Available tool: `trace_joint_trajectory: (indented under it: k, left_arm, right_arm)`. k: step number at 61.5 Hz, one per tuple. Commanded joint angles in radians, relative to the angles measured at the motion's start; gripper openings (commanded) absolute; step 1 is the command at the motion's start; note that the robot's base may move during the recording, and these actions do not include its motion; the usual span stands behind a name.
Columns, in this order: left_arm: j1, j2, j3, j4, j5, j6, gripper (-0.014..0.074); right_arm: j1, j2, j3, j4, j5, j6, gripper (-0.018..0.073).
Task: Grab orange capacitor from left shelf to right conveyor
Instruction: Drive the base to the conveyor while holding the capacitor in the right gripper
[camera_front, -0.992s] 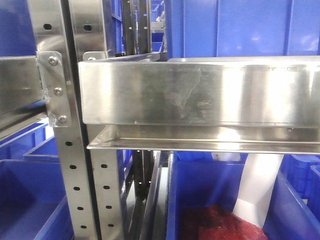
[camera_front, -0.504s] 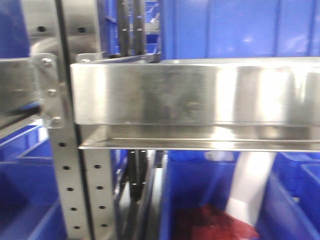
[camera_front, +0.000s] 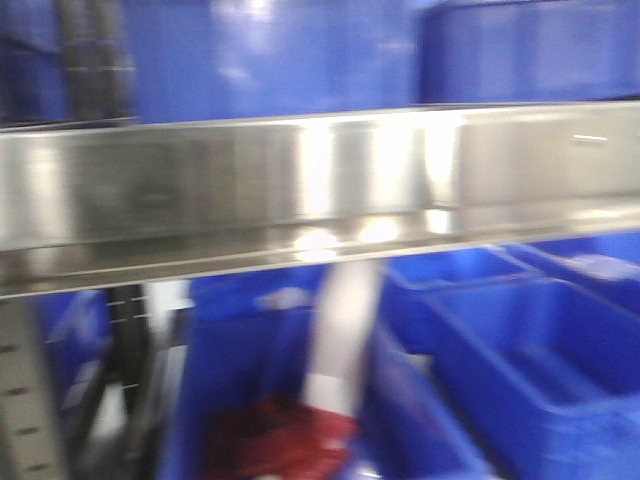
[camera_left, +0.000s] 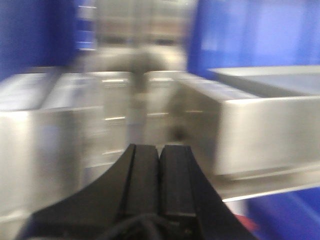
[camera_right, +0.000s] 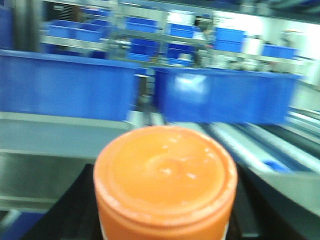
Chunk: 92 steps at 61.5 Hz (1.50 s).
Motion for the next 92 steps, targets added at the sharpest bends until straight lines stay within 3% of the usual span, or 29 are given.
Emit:
trace_joint_trajectory:
  k: [1, 92]
  left_arm:
    - [-0.004, -0.011, -0.005, -0.002, -0.086, -0.001, -0.0127]
    - [-0.004, -0.011, -0.005, -0.002, -0.086, -0.001, -0.0127]
  right_arm:
    - [-0.006, 0.008, -0.023, -0.004, -0.092, -0.008, 0.0150]
    - [-0.006, 0.008, -0.023, -0.004, -0.092, -0.008, 0.0150]
